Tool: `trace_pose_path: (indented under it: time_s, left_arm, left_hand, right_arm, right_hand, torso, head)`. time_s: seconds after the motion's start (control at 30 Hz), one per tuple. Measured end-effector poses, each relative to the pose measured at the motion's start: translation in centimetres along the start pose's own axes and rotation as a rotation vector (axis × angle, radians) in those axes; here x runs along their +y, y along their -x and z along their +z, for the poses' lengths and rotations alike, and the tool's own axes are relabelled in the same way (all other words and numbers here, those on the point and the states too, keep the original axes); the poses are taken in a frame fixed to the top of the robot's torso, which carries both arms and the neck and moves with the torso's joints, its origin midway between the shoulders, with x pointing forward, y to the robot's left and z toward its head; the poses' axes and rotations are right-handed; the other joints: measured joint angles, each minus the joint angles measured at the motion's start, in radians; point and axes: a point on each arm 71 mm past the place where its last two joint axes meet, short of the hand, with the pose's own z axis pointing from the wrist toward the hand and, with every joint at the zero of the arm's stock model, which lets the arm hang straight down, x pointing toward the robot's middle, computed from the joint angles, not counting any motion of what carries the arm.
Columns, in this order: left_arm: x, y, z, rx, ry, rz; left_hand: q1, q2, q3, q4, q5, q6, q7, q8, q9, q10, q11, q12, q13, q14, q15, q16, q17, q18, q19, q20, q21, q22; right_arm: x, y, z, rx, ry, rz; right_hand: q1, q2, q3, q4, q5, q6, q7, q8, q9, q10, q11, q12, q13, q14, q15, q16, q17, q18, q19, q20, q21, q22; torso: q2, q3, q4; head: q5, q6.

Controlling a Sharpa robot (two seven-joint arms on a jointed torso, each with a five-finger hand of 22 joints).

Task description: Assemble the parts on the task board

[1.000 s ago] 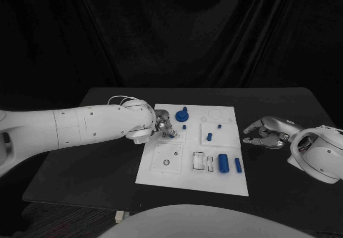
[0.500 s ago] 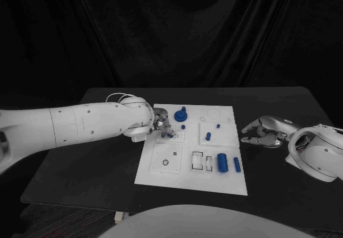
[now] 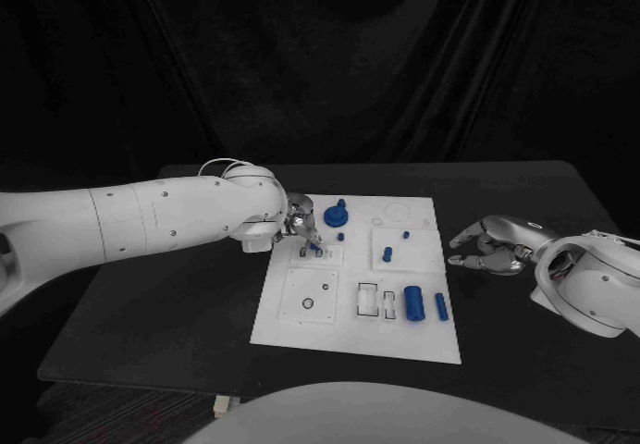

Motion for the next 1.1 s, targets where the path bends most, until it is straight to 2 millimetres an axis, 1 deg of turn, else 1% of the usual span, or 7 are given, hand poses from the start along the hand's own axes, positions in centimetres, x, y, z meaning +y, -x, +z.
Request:
trace_pose_path:
  time_s: [0.17,0.2,0.27,0.33,0.67,0.9,1.1]
  left_arm:
    - [-0.2,0.1,0.1,0.025,-0.001,0.019]
    - [-0.3,0.1,0.2,0.029,-0.001,0.022]
    - [-0.3,0.2,0.2,0.038,0.001,0.028]
    - [-0.3,0.3,0.3,0.044,0.004,0.033]
    - [-0.3,0.5,0.8,0.067,0.016,0.047]
    - [-0.3,0.6,1.1,0.075,0.025,0.053]
    - [-0.4,0.7,1.3,0.078,0.028,0.056]
  left_hand:
    - [0.0,0.0,0.0,0.0,-0.007,0.0,0.0,0.0,0.0,0.0,0.0,0.0,0.0,0.0,0.0,0.0,0.0,0.0,-0.003,-0.003,0.0,0.0]
    - [-0.005,-0.005,0.0,0.0,-0.007,0.0,0.0,0.0,0.0,0.0,0.0,0.0,0.0,0.0,0.0,0.0,0.0,0.0,-0.003,-0.003,-0.004,0.0]
    - [-0.005,-0.005,0.002,0.001,-0.011,0.0,0.0,0.0,0.0,0.0,0.0,0.0,0.0,0.0,0.0,0.0,0.0,0.0,-0.003,-0.003,-0.004,0.0]
    - [-0.009,-0.008,0.015,-0.007,-0.013,0.0,0.0,0.0,-0.001,0.0,0.0,0.0,0.0,0.0,0.0,0.0,0.0,0.0,-0.003,-0.003,-0.004,0.0]
    - [-0.011,-0.01,0.015,-0.007,-0.013,0.002,0.002,0.0,-0.003,0.0,0.0,-0.005,0.0,0.0,0.0,0.0,0.0,0.0,-0.003,-0.003,-0.004,0.0]
    - [-0.011,-0.01,0.015,-0.007,-0.015,0.005,0.0,0.0,-0.003,0.0,0.0,-0.005,0.0,0.0,0.0,0.0,0.0,0.0,-0.003,-0.003,-0.004,0.0]
    - [-0.012,-0.012,0.015,-0.007,-0.015,0.005,0.0,0.0,-0.003,0.0,0.0,-0.005,0.0,0.0,0.0,0.0,0.0,0.0,-0.003,-0.003,-0.008,0.0]
  right_arm:
    - [0.0,0.0,0.1,0.0,0.0,0.0]
    - [0.0,0.0,0.1,0.0,0.0,-0.001]
    - [0.0,0.0,0.1,0.001,0.0,-0.001]
    - [0.0,0.0,0.1,0.001,0.0,-0.001]
    - [0.1,0.0,0.2,0.002,0.001,-0.001]
    - [0.1,0.0,0.2,0.002,0.001,-0.002]
    - [0.1,-0.1,0.2,0.002,0.001,-0.002]
  right_hand:
    - [0.0,0.0,0.0,0.0,0.0,0.0,0.0,0.0,0.0,0.0,0.0,0.0,0.0,0.0,0.0,0.0,0.0,0.0,0.0,0.0,0.0,0.0]
    - [0.0,0.0,0.0,0.0,0.0,0.0,0.0,0.0,0.0,0.0,0.0,0.0,0.0,0.0,0.0,0.0,0.0,0.0,0.0,0.0,0.0,0.0]
    - [0.0,0.0,0.0,0.0,0.0,0.0,0.0,0.0,0.0,0.0,0.0,0.0,0.0,0.0,0.0,0.0,0.0,0.0,0.0,0.0,0.0,0.0]
    - [0.0,0.0,0.0,0.0,0.0,0.0,0.0,0.0,0.0,0.0,0.0,0.0,0.0,0.0,0.0,0.0,0.0,0.0,0.0,0.0,0.0,0.0]
    - [0.0,0.0,0.0,0.0,0.0,0.0,0.0,0.0,0.0,0.0,0.0,0.0,0.0,0.0,0.0,0.0,0.0,0.0,0.0,0.0,0.0,0.0]
    - [0.0,0.0,0.0,0.0,0.0,0.0,0.0,0.0,0.0,0.0,0.0,0.0,0.0,0.0,0.0,0.0,0.0,0.0,0.0,0.0,0.0,0.0]
    - [0.0,0.0,0.0,0.0,0.0,0.0,0.0,0.0,0.0,0.0,0.0,0.0,0.0,0.0,0.0,0.0,0.0,0.0,0.0,0.0,0.0,0.0]
  torso:
    - [0.0,-0.0009,-0.0009]
    - [0.0,-0.0009,-0.0009]
    - [-0.001,-0.0009,-0.0009]
    - [-0.001,-0.0009,-0.0008]
    - [0.0,-0.0015,0.0007]
    - [0.0,-0.0015,0.0005]
    - [0.0,-0.0005,0.0004]
  head:
    - [0.001,0.0]
    - [0.001,0.0]
    - [0.001,0.0]
    - [0.0,0.0]
    - [0.0,0.0]
    - [-0.001,0.0]
    - [-0.004,0.0]
